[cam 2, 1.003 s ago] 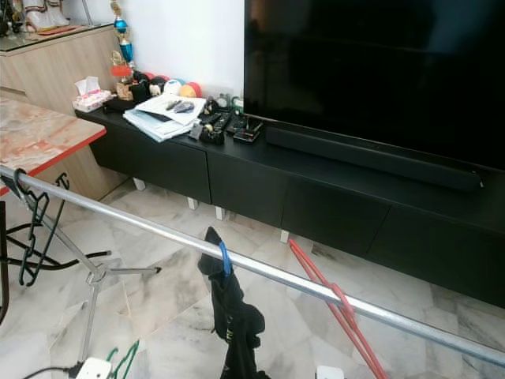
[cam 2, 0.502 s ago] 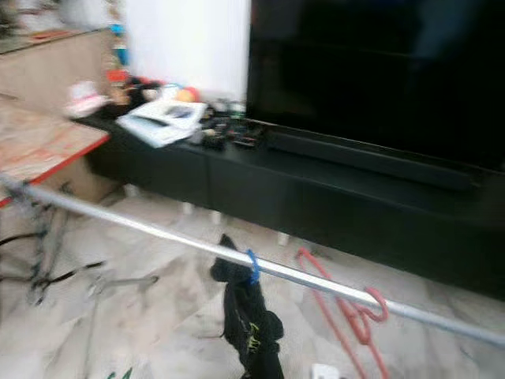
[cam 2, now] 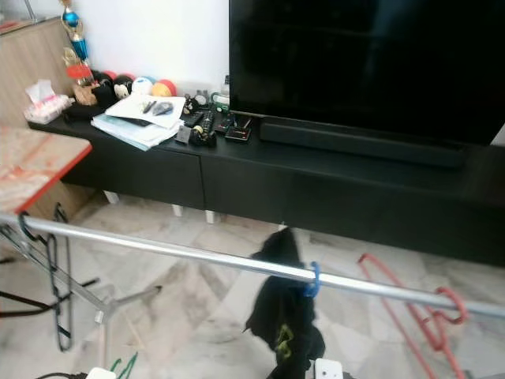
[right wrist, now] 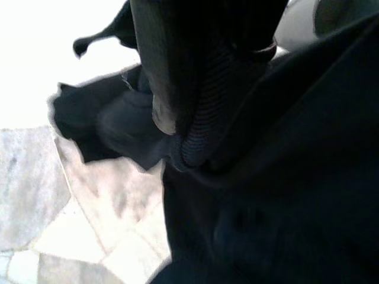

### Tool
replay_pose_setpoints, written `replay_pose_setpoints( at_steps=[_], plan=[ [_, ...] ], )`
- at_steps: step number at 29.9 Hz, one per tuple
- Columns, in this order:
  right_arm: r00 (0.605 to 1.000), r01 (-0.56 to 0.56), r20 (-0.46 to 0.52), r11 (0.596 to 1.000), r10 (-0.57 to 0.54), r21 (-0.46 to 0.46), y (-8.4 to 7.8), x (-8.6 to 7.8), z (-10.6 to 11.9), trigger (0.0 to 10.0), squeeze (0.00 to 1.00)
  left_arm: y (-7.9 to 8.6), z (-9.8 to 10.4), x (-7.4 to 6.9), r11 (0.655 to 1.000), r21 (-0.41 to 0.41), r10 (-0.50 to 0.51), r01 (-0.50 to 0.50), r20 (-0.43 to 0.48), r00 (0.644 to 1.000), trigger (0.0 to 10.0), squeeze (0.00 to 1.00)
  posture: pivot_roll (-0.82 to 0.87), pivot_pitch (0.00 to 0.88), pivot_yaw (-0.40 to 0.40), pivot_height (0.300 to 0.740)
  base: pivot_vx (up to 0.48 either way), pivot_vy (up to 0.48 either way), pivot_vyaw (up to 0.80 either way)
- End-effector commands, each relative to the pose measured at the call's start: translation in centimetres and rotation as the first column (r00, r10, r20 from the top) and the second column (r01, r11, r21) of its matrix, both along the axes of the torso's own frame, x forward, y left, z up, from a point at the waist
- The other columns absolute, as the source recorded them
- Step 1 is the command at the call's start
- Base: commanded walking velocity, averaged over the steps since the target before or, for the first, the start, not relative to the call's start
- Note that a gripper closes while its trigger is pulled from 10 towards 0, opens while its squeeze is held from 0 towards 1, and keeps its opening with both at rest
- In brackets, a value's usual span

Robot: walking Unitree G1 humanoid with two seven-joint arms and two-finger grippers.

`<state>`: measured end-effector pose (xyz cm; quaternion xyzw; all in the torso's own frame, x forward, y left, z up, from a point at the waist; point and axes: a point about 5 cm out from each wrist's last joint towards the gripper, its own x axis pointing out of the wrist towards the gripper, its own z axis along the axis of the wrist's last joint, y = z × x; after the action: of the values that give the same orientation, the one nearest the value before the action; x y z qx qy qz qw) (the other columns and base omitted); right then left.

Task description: Hang hanger

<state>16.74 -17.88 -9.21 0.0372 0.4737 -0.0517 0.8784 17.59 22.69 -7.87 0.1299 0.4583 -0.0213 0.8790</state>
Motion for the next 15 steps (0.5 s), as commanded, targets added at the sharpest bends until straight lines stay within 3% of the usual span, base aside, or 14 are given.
replay_pose_setpoints(
  at_steps=[1,5,12,15],
  plan=[
    [1.0,0.02,0.015,1.0,-0.02,0.003,-0.09,0.35,0.17,10.0,0.0,-0.02,-0.55,-1.15,1.0,0.007,-0.018,0.019,-0.042,0.999,10.0,0.0,0.11,0.0,0.001,0.74,0.0,0.0,0.0],
    [1.0,0.027,0.014,1.0,-0.027,0.005,-0.11,0.38,0.18,10.0,0.0,-0.04,-0.58,-1.2,1.0,0.004,-0.022,0.022,-0.045,0.999,10.0,0.0,0.11,0.0,0.001,0.74,0.0,0.0,0.0],
    [0.999,0.033,0.018,0.999,-0.033,0.003,-0.2,0.47,0.23,10.0,0.0,-0.1,-0.6,-1.26,1.0,-0.009,-0.023,0.023,-0.042,0.999,10.0,0.0,0.11,0.0,0.002,0.74,0.0,0.0,-0.72],
    [0.999,0.032,0.026,0.999,-0.032,0.0,-0.22,0.53,0.27,10.0,0.0,-0.08,-0.61,-1.31,1.0,-0.011,-0.024,0.024,-0.043,0.999,10.0,0.0,0.11,0.0,0.002,0.74,0.0,0.0,-0.13]
  ],
)
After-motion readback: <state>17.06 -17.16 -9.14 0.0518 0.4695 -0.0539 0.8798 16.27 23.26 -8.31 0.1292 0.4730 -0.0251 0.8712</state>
